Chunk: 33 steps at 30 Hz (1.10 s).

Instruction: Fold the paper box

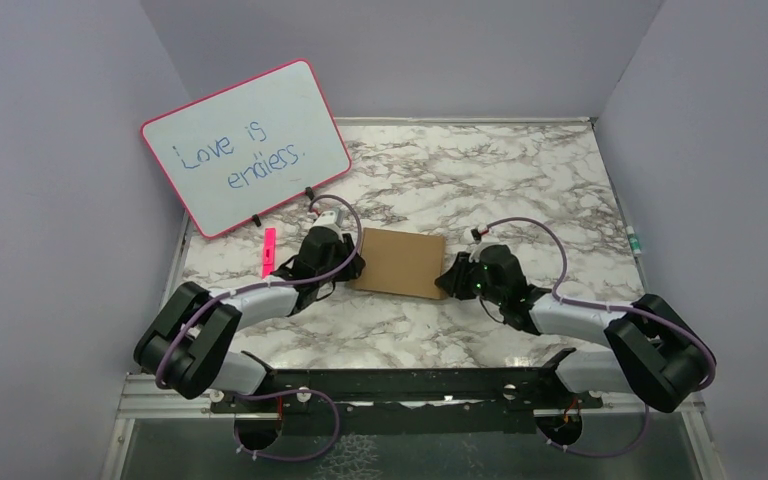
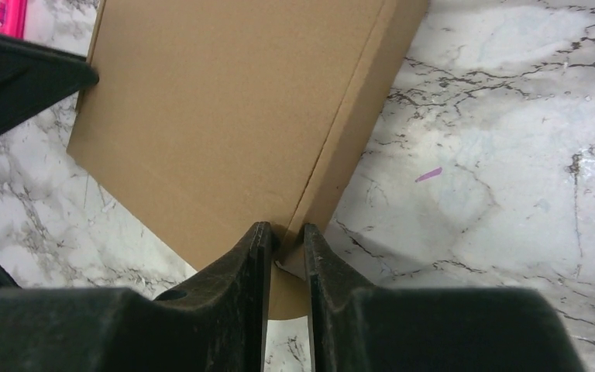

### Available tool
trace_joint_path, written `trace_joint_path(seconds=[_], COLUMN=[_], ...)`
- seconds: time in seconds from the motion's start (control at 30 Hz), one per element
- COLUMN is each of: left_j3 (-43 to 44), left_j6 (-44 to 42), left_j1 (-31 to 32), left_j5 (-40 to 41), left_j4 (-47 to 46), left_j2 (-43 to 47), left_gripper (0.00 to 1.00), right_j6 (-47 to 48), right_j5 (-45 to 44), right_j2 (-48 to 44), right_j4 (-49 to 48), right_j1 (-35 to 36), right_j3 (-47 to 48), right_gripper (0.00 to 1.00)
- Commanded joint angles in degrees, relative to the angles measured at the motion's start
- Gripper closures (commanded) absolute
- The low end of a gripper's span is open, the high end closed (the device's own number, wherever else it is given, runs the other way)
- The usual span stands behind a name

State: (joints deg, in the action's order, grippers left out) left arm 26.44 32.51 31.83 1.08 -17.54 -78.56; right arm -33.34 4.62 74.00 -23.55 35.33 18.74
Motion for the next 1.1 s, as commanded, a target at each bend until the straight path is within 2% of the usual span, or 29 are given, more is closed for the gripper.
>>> trace_joint_path(seconds=[0.0,0.13,0.3,0.4,0.53,0.63,0.73,1.07], left_j3=[2.92,5.61,6.29,3.75,-1.96,-6.16,-9.01,-10.92], left_j6=[-2.10,-1.41,-0.96,2.36,6.71,9.21,10.85,11.89], left_j1=[-1.16,-1.89,-3.72,-4.84,-7.31,-9.52,-11.09,-11.53], left_j5=[3.22,3.50,5.10,5.10,2.88,1.85,1.75,0.12], left_j4=[3.04,4.12,7.77,7.64,6.90,6.78,7.32,7.76], left_j2=[-3.61,-1.34,6.08,11.47,19.18,24.48,27.33,27.46], left_gripper=[0.57,0.48,0.39,0.32,0.17,0.09,0.05,0.03], right_j6=[2.77,5.82,10.55,14.28,18.97,21.70,24.51,37.00], right_j5=[3.32,0.45,-3.16,-2.80,-3.09,-2.23,-4.08,-25.50], right_j2=[0.53,-0.45,-6.92,-8.68,-8.68,-6.78,-3.85,12.72], right_j4=[6.26,11.19,16.95,19.43,21.71,22.18,23.09,28.66], right_j1=[2.49,3.48,3.64,4.41,6.10,7.73,11.24,27.77], right_j3=[0.17,3.37,5.71,8.45,12.14,14.48,17.22,29.02], right_gripper=[0.72,0.62,0.49,0.45,0.40,0.37,0.37,0.35])
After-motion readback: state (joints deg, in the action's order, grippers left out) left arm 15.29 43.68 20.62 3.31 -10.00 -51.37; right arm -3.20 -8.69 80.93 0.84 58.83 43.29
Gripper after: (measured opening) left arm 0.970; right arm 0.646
